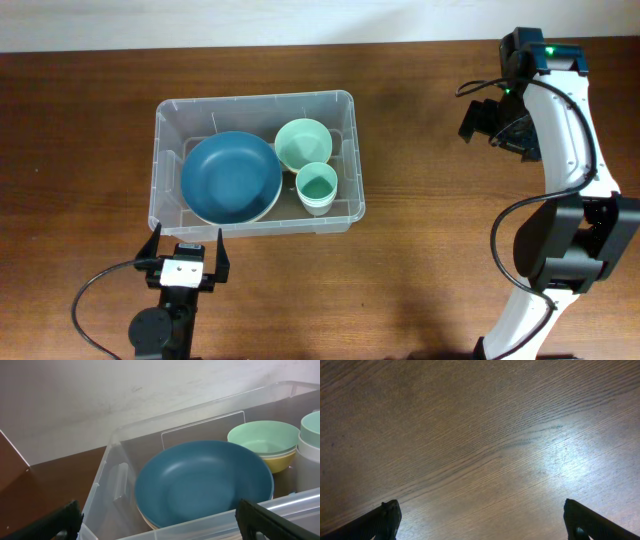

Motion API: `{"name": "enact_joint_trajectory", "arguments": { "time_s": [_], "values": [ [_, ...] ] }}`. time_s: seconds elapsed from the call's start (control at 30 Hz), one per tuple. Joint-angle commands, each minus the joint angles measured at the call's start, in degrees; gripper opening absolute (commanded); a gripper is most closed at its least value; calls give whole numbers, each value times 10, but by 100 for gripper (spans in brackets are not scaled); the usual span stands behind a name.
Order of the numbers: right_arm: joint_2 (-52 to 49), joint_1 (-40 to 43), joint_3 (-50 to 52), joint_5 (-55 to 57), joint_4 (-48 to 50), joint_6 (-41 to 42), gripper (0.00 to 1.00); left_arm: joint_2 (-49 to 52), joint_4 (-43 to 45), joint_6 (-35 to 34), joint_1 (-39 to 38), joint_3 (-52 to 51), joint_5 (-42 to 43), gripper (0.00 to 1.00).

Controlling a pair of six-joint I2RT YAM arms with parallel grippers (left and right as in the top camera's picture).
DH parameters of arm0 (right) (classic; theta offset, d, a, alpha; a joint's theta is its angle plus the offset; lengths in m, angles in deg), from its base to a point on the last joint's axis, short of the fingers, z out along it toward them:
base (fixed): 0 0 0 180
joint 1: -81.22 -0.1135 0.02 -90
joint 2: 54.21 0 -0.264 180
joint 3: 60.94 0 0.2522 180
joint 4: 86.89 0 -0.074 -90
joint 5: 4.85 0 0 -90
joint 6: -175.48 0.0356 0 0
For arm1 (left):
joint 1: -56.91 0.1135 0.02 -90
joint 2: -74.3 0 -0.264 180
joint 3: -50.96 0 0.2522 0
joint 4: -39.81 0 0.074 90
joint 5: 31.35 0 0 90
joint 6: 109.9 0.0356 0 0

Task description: Pack container

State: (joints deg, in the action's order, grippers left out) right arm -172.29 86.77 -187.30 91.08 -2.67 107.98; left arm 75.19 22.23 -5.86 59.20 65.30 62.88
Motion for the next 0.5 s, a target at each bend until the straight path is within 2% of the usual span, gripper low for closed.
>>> {"name": "enact_joint_trajectory", "arguments": {
  "time_s": [0.0,0.3,0.47],
  "values": [
    [3,1,-2,1,-1,2,99,-6,-5,-5,2,-1,-6,100],
    [18,-5,-2,33,0,2,98,-6,-5,-5,2,-1,-7,100],
    [93,-42,0,77,23,2,99,-6,-5,-5,2,-1,-7,100]
  ]
}}
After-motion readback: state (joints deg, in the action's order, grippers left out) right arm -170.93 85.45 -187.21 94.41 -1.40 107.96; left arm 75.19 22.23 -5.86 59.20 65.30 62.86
